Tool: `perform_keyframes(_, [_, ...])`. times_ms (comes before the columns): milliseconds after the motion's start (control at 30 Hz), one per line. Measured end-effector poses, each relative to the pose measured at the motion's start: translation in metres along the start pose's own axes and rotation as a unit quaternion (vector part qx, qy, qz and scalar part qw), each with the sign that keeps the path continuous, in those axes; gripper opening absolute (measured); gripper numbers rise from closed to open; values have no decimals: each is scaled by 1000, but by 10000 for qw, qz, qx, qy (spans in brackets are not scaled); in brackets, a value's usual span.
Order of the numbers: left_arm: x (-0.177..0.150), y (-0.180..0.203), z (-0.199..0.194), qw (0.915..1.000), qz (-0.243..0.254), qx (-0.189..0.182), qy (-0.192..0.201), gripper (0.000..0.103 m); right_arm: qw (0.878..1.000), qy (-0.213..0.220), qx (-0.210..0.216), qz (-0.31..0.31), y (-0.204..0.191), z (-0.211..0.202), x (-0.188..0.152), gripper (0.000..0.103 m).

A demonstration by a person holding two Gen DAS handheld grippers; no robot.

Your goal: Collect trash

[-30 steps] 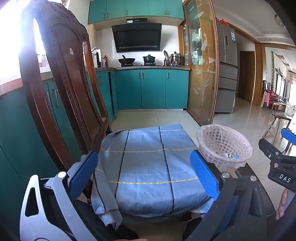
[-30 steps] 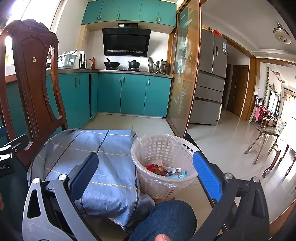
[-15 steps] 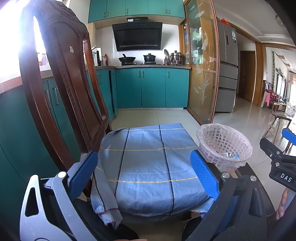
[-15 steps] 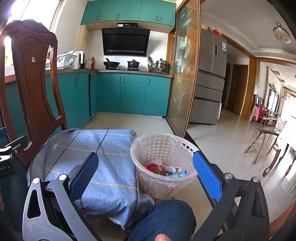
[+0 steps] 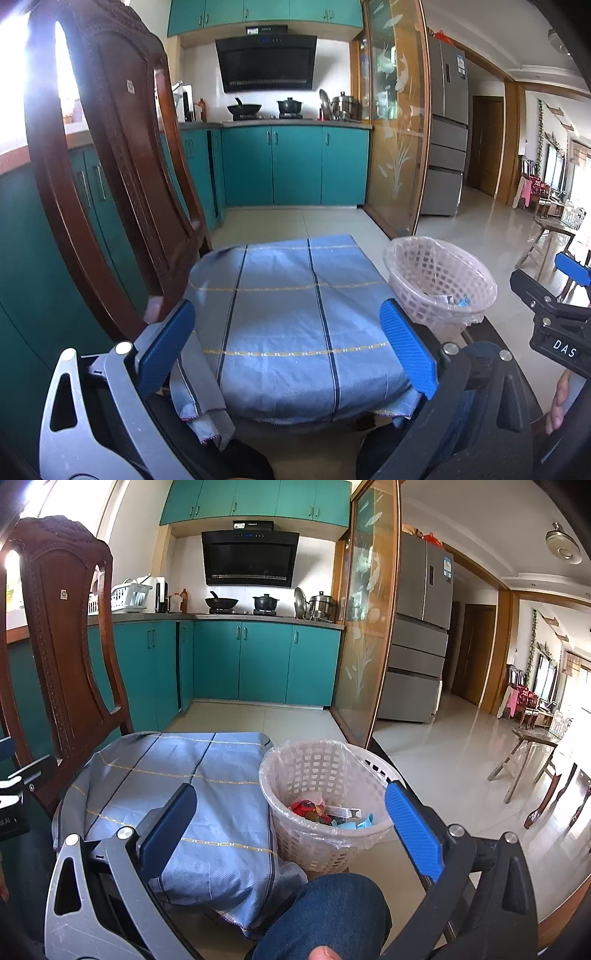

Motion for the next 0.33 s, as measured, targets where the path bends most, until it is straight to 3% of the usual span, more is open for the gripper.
perform_keyframes(333, [-6,-2,17,9993,-73,55,-358,100,9997,-200,125,93,0,8,-1,100])
Point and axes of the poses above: each gripper's, at about its wrist camera, not at the fingertips, and z roughly the way its jaws point, y to its right, x to its top, the point moved 1 cm from there along z, roughly the way its jaws point, and after that the axes turned 11 degrees about z, right-handed, at the moved point
